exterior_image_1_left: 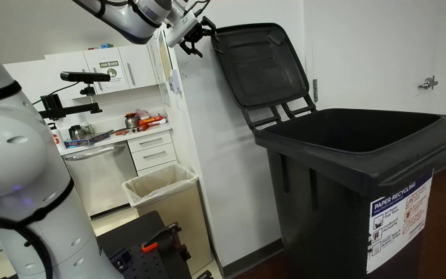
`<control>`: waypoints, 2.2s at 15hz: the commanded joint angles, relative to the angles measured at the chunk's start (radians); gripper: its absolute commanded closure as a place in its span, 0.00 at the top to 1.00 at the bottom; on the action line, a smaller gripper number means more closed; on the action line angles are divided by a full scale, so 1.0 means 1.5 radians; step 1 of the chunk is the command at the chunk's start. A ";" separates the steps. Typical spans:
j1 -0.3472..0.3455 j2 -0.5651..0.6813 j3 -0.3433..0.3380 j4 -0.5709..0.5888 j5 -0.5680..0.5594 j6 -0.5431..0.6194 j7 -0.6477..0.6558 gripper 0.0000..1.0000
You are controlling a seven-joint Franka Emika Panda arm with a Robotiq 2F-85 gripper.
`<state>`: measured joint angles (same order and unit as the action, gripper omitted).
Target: Close the lid of the black bin.
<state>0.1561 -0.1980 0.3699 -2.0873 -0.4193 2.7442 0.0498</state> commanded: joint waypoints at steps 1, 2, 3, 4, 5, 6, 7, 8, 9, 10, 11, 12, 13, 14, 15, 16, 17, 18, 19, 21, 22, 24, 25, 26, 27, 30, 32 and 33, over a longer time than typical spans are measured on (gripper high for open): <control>0.024 0.023 -0.002 0.017 0.039 0.014 0.022 1.00; 0.013 0.023 0.013 0.019 0.031 0.014 0.047 1.00; 0.011 0.023 0.019 0.021 0.022 0.016 0.070 1.00; -0.001 0.021 0.032 0.023 -0.010 0.015 0.111 1.00; -0.012 0.020 0.043 0.025 -0.045 0.015 0.149 1.00; -0.020 0.020 0.052 0.029 -0.079 0.012 0.184 1.00; -0.027 0.021 0.061 0.034 -0.115 0.008 0.221 1.00; -0.033 0.024 0.068 0.040 -0.145 0.005 0.249 1.00; -0.040 0.027 0.076 0.046 -0.179 0.001 0.280 1.00; -0.045 0.033 0.081 0.052 -0.207 0.000 0.306 1.00; -0.051 0.039 0.087 0.059 -0.238 -0.005 0.332 1.00; -0.054 0.048 0.091 0.067 -0.262 -0.004 0.354 1.00; -0.057 0.058 0.095 0.074 -0.284 -0.005 0.372 1.00; -0.059 0.072 0.097 0.084 -0.306 -0.003 0.391 1.00; -0.058 0.086 0.097 0.093 -0.325 0.001 0.406 1.00; -0.058 0.101 0.098 0.103 -0.346 0.002 0.421 1.00; -0.057 0.117 0.097 0.113 -0.370 0.002 0.437 1.00; -0.054 0.131 0.096 0.124 -0.387 -0.002 0.448 1.00; -0.051 0.146 0.094 0.134 -0.405 -0.003 0.461 1.00; -0.045 0.172 0.091 0.153 -0.434 -0.007 0.482 1.00; -0.043 0.184 0.089 0.162 -0.446 -0.007 0.491 1.00; -0.039 0.204 0.088 0.177 -0.463 -0.007 0.498 1.00; -0.037 0.213 0.087 0.185 -0.471 -0.005 0.499 0.75; -0.035 0.219 0.087 0.191 -0.478 -0.005 0.503 0.74; -0.033 0.226 0.087 0.197 -0.483 -0.004 0.503 0.66; -0.027 0.237 0.086 0.211 -0.488 -0.003 0.501 0.42; -0.023 0.235 0.086 0.215 -0.488 -0.002 0.502 0.27; -0.022 0.230 0.086 0.214 -0.487 -0.002 0.503 0.18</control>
<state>0.1131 0.1422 0.4999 -1.7960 -1.1201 2.7465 0.7743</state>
